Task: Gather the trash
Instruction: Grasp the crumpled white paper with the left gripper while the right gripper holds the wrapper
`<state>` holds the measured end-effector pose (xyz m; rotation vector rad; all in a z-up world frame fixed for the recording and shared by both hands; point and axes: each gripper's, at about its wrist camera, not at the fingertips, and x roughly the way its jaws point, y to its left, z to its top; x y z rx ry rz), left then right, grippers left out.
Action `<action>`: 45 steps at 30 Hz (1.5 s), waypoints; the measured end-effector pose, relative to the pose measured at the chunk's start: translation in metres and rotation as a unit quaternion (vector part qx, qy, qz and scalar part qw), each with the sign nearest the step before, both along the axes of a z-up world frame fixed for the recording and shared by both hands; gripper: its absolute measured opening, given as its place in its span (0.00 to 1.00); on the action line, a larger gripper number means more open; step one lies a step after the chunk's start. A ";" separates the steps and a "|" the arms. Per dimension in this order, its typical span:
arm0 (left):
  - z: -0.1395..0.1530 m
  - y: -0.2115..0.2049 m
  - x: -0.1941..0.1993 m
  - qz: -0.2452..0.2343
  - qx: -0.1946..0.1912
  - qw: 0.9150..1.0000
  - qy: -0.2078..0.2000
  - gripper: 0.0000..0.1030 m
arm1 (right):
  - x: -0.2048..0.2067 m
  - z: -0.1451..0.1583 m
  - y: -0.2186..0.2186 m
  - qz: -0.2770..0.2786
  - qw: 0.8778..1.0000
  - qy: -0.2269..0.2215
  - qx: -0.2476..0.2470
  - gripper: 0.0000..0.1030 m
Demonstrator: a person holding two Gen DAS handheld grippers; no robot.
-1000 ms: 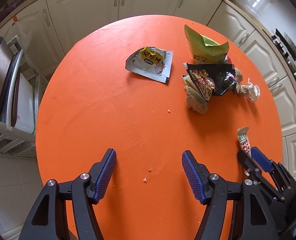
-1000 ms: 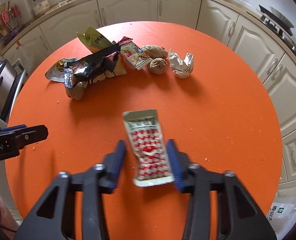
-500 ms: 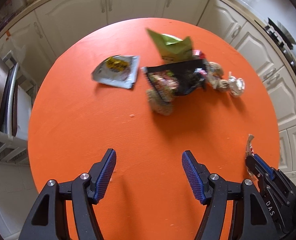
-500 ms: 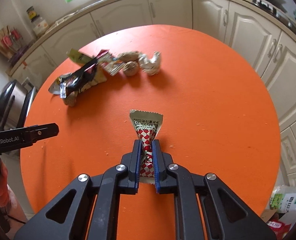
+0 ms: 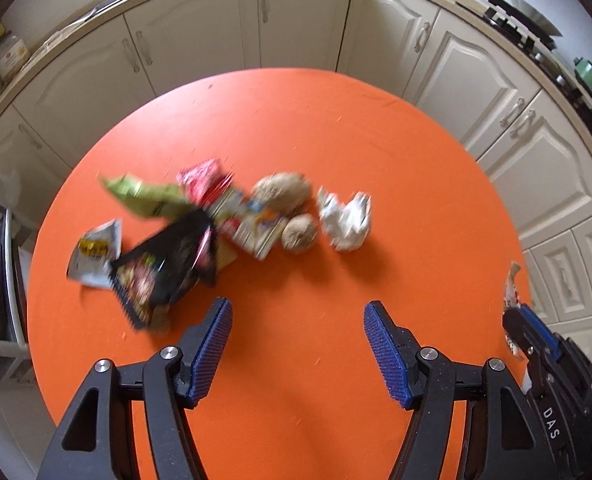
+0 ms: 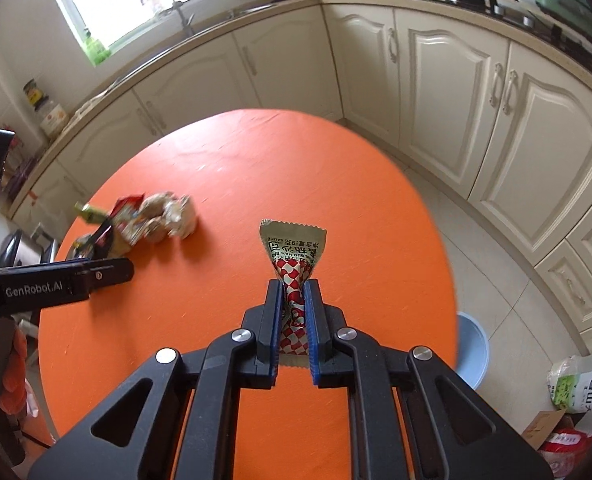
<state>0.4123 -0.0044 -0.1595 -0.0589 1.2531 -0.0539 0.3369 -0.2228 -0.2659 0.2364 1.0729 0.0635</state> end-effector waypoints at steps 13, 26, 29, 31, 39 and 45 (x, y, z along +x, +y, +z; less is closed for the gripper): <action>-0.037 -0.041 0.077 0.000 0.026 1.000 0.012 0.49 | 0.032 -0.011 -0.029 0.019 0.998 -0.001 0.067 0.10; -0.044 -0.061 0.072 -0.040 0.040 0.998 -0.013 0.07 | 0.035 -0.021 -0.033 0.015 0.997 0.015 0.080 0.10; -0.048 -0.064 0.067 -0.042 0.043 0.998 -0.012 0.07 | 0.030 -0.017 -0.033 0.012 0.997 0.011 0.078 0.10; -0.046 -0.059 0.060 -0.041 0.049 0.998 -0.016 0.11 | 0.026 -0.015 -0.033 0.013 0.997 0.009 0.078 0.10; -0.056 -0.067 0.060 -0.038 0.063 0.997 -0.002 0.65 | 0.020 -0.017 -0.034 0.005 0.997 0.013 0.078 0.10; -0.066 -0.079 0.061 -0.052 0.062 0.997 -0.001 0.25 | 0.022 -0.017 -0.036 0.000 0.997 0.017 0.080 0.10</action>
